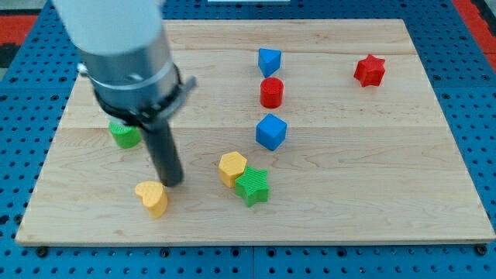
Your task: Push the yellow hexagon left to the blue cube
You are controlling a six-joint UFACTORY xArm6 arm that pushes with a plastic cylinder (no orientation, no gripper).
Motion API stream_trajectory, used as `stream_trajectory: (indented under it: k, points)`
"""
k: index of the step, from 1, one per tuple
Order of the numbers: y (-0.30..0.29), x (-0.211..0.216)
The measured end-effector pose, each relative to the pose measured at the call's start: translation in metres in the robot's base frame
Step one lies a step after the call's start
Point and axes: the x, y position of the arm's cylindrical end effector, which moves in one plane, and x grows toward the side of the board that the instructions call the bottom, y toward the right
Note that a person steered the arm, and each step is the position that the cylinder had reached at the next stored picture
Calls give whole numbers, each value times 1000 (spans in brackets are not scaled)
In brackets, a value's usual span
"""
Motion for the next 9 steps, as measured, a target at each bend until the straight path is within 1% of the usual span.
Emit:
stream_trajectory:
  k: [1,2,3,4,5,6,7,8,9]
  points:
    - [60,1]
    - [90,8]
    - [96,-1]
    - [59,-19]
    - [36,-47]
    - [52,-21]
    - [99,-30]
    - [95,-50]
    - [49,-50]
